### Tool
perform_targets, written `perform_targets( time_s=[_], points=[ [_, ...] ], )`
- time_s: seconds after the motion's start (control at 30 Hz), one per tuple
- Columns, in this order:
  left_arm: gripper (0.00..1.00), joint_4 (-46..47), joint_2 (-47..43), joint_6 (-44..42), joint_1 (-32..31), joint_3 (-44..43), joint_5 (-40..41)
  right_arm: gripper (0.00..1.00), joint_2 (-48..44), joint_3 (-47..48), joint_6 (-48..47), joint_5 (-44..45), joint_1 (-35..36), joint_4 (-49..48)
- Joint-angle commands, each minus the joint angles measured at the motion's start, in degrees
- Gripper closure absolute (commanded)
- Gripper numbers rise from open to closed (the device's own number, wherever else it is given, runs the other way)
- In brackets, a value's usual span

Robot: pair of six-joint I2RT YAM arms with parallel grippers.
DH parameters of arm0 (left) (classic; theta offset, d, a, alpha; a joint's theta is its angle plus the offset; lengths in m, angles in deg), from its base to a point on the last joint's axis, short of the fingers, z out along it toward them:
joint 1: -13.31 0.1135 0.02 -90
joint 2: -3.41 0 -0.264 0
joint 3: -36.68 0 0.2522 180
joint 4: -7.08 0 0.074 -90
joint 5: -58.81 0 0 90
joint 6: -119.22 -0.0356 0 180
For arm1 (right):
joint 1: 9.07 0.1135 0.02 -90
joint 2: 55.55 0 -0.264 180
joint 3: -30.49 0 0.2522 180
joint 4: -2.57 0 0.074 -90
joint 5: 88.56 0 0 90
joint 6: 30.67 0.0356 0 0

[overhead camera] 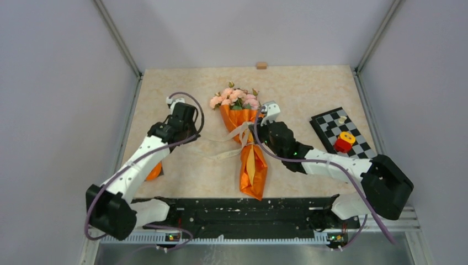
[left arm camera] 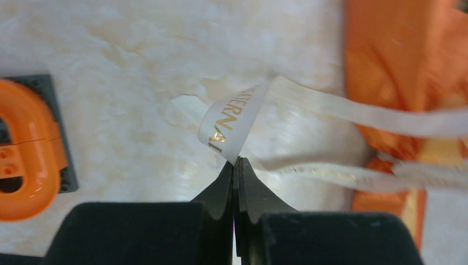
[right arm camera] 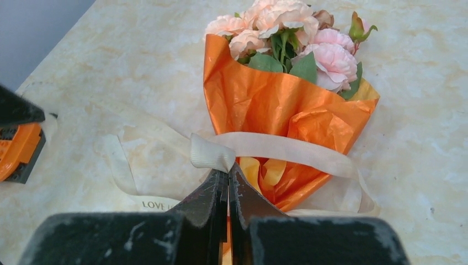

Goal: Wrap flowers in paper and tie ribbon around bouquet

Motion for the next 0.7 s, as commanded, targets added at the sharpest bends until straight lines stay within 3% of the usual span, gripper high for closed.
perform_targets(
  time_s=[0.0,0.2,0.33,0.53,0.67],
  points=[
    [1.00,3.41,-9.51,-2.80,-10.54,3.02,-9.78,1.00,1.74,5.86,0.80,3.12,-0.54,0.24],
    [1.00,13.80,-21.86,-11.72,-28.89,5.70,-23.23,1.00,5.08,11.40,-0.14,4.60,-1.05,2.60],
    [1.00,20.33,-24.85,-16.21,-39.43,6.13,-24.83,1.00,5.86,13.59,-1.22,3.32,-1.46,4.12],
    [1.00,22.52,-11.84,-23.95,-47.33,-4.19,-35.43,1.00,6.11,14.12,-1.96,-0.81,-3.45,3.27],
    [1.00,23.09,-2.29,-26.21,-49.30,-12.97,-39.46,1.00,6.07,14.27,-2.90,-3.49,-4.38,3.26]
  ],
)
